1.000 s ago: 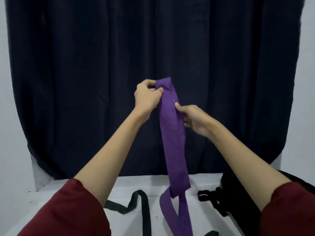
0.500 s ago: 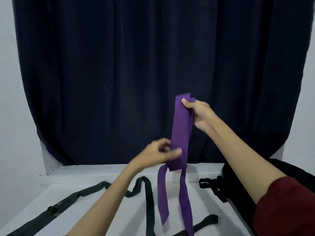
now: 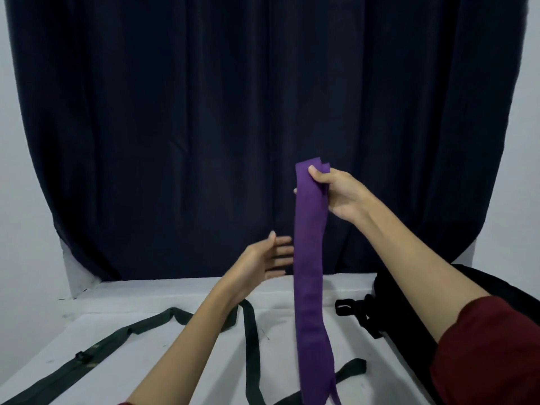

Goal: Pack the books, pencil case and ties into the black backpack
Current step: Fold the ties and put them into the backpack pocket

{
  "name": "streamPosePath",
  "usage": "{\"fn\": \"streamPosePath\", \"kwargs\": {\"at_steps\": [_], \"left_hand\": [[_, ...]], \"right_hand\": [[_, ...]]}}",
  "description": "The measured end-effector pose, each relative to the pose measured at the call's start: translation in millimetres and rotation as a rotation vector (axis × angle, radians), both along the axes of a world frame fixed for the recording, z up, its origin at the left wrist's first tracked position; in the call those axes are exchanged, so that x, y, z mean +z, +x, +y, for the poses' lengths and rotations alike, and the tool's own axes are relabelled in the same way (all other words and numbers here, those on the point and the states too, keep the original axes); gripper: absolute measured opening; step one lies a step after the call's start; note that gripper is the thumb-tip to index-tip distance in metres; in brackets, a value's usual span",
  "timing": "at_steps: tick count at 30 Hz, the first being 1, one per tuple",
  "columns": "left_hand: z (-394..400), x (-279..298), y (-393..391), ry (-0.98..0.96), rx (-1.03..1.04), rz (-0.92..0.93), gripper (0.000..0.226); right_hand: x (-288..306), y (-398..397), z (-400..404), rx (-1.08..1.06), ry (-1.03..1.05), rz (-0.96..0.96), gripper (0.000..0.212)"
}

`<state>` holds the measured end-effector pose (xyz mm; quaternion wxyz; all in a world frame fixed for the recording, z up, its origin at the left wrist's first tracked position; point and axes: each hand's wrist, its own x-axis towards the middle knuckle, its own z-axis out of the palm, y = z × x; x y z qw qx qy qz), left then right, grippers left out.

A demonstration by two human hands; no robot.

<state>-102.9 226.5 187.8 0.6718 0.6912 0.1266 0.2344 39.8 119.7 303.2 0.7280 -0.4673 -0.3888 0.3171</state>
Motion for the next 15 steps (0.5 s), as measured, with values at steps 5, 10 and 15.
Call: {"fn": "streamPosePath", "kwargs": {"at_steps": [5,10,15], "left_hand": [[-7,48,13,-0.124,-0.118,-0.044,0.072],[-15,74,18,-0.078,-0.155,-0.093,0.034],[-15,76,31,-0.029,0.093,-0.102,0.016]], "right_hand": [[2,-5,-1,0.161,-0.084,-0.260,0.010],[5,-1,-1,-0.134,-0.288,-0.635,0.007],[-3,0,-3,-0.299,-0.310,-0.519,0.027]]}}
